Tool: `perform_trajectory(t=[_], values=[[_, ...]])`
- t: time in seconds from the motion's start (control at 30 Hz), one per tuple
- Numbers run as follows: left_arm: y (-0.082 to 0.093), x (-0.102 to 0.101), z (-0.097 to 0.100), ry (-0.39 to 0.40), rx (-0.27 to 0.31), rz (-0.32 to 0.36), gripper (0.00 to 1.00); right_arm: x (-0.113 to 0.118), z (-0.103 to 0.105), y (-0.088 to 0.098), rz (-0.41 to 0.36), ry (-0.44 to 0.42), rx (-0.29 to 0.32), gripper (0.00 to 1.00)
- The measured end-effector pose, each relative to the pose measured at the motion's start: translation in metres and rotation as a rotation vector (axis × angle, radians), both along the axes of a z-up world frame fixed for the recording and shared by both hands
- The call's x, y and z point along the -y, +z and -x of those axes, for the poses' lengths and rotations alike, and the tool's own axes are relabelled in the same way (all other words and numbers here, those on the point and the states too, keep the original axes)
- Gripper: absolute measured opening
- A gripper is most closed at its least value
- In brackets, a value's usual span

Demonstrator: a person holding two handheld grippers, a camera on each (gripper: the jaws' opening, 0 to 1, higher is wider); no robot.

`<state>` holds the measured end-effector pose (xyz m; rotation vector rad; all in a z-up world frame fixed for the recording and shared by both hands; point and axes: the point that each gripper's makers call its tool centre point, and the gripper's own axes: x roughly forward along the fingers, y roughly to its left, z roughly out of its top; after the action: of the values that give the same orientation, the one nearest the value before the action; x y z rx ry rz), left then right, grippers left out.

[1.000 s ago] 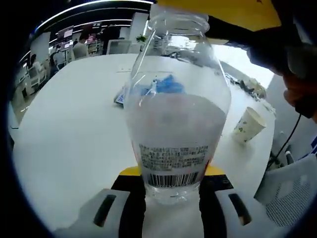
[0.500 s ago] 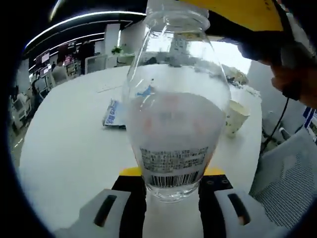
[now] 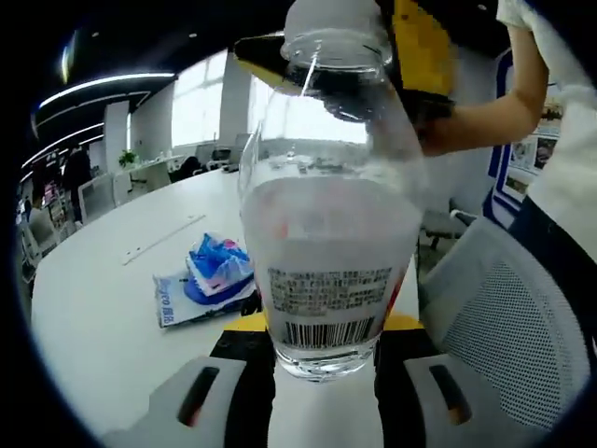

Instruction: Arrange the tabletop items into an orderly group along one side of the table until the central work area is clear of visible clutter.

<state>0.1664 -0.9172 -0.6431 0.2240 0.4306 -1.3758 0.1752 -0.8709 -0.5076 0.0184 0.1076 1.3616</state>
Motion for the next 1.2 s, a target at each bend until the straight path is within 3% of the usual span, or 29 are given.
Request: perform_trajectory(t=[0.13, 0.23, 0.43, 0.57, 0.67, 0.73, 0.8, 0.9, 1.07, 1.2], values=[[0.007, 0.005, 0.009, -0.050, 0.001, -0.001, 0.38, -0.006, 0.015, -0.008, 0.051, 0.127, 0.031, 0.26], [0.007, 0.006, 0.014, -0.068, -0.026, 0.004, 0.38, -0.008, 0.014, -0.004, -0.003, 0.129, -0.015, 0.24], [0.005, 0.003, 0.013, -0.056, -0.050, 0.001, 0.39, -0.005, 0.010, -0.005, -0.001, 0.107, -0.048, 0.21], [0.003, 0.001, 0.010, -0.005, -0.076, -0.010, 0.40, -0.003, 0.003, -0.007, 0.019, 0.065, -0.037, 0.19], [0.007, -0.003, 0.003, 0.042, -0.067, 0.005, 0.40, 0.002, -0.012, -0.008, -0.007, -0.011, -0.106, 0.18], [0.012, -0.005, -0.003, 0.093, -0.106, 0.045, 0.40, 0.003, -0.018, -0.007, -0.031, -0.044, -0.119, 0.18], [0.019, -0.009, -0.013, 0.135, -0.071, 0.068, 0.40, 0.003, -0.021, -0.008, -0.022, -0.066, -0.095, 0.18], [0.023, -0.018, -0.025, 0.210, -0.088, 0.094, 0.46, -0.001, -0.024, -0.015, 0.015, -0.091, -0.054, 0.18], [0.014, -0.036, -0.032, 0.274, -0.053, 0.033, 0.59, -0.005, -0.034, -0.020, 0.011, -0.102, -0.058, 0.18], [0.009, -0.046, -0.028, 0.314, -0.061, 0.011, 0.66, -0.010, -0.047, -0.026, 0.009, -0.116, -0.059, 0.18]])
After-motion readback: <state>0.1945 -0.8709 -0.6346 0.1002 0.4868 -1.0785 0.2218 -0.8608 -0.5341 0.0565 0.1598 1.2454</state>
